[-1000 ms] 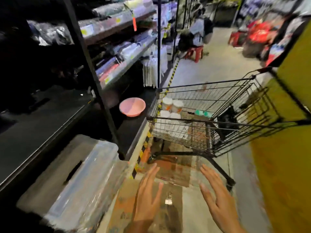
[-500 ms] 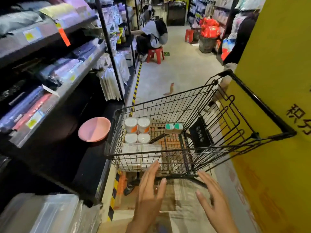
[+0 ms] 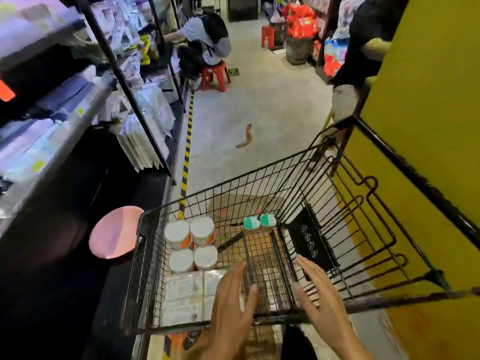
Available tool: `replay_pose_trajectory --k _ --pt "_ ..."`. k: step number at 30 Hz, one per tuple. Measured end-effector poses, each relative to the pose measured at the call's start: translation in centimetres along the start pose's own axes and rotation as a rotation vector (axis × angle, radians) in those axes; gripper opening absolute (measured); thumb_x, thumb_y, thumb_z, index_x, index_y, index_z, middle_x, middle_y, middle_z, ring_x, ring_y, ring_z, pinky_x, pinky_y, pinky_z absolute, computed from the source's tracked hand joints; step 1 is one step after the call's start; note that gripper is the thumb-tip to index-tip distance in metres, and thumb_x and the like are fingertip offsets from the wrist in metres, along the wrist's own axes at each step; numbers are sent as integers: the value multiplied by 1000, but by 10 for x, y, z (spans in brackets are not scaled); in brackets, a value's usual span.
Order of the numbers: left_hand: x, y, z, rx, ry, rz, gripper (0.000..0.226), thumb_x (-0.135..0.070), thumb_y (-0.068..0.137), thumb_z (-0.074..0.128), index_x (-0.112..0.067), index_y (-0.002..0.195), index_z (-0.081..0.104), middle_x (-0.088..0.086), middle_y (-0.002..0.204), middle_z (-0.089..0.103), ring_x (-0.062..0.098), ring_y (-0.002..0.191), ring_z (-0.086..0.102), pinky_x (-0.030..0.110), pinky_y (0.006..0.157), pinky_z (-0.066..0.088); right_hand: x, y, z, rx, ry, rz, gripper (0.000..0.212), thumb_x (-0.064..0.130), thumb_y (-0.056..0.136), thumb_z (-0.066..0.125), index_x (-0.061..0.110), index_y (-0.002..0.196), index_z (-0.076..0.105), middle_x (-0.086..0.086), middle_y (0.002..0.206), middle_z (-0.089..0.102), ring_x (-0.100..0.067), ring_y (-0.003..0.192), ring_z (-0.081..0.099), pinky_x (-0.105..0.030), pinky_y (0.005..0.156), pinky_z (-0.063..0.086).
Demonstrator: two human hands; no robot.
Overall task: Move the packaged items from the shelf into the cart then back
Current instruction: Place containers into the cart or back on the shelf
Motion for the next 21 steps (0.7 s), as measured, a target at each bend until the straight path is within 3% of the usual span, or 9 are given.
replay_pose_trajectory --k 2,4,8,11,13,15,17,19,21 --pt "4 31 11 1 16 -34 58 -65 86 28 -44 139 23 -27 147 20 -14 134 13 11 110 11 -14 35 1 36 8 22 88 91 69 22 38 138 36 33 141 28 17 132 23 -13 109 21" --pt "9 62 22 -5 14 -73 60 -65 84 26 -41 140 24 -20 149 24 -2 138 20 20 113 16 -27 70 4 101 17 73 94 93 66 21 38 140 35 26 145 31 7 136 25 -19 112 23" --pt "29 119 46 -2 37 -162 63 -72 81 23 -44 137 21 -19 150 25 2 139 22 32 116 23 -50 131 12 157 85 160 82 91 67 31 43 134 31 22 145 33 2 136 28 -20 109 24" --pt "51 154 64 23 65 -239 84 -85 75 10 -39 144 19 -15 154 22 5 141 20 34 117 22 -73 169 27 182 135 281 60 61 79 49 42 133 33 12 147 35 -7 137 31 -27 110 27" --pt "68 178 75 60 75 -286 86 -84 74 11 -37 145 15 -11 156 21 8 143 19 38 117 23 -92 192 41 189 141 355 59 48 85 54 37 140 35 8 148 34 -8 136 31 -30 109 26" --pt "85 202 89 102 67 -323 78 -76 80 27 -35 145 15 -6 156 23 11 142 22 38 117 23 -116 212 58 178 159 420 61 41 89 58 34 144 34 8 146 34 -5 129 31 -27 106 26" --pt "102 224 105 118 45 -377 69 -54 89 51 -30 147 21 -3 154 27 12 139 26 37 117 22 -143 231 79 150 204 526 62 38 88 63 35 143 36 7 144 37 -7 127 33 -29 104 28" --pt "124 241 123 75 44 -374 69 -33 87 66 -27 143 26 1 148 37 12 134 34 32 113 26 -171 250 102 89 233 597 65 34 85 68 34 142 37 3 146 40 -15 131 37 -33 107 32" --pt "153 252 145 47 84 -353 73 -25 81 74 -20 140 32 8 139 49 18 128 44 36 109 34 -197 268 123 60 197 630 68 27 85 70 25 144 36 -1 145 43 -20 132 40 -32 105 34"
Point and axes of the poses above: each hand's wrist, its own y-axis towards the middle knuckle, its own z-axis out of the palm, x = y × z, the point moved 2 cm from there along y, towards the middle knuckle
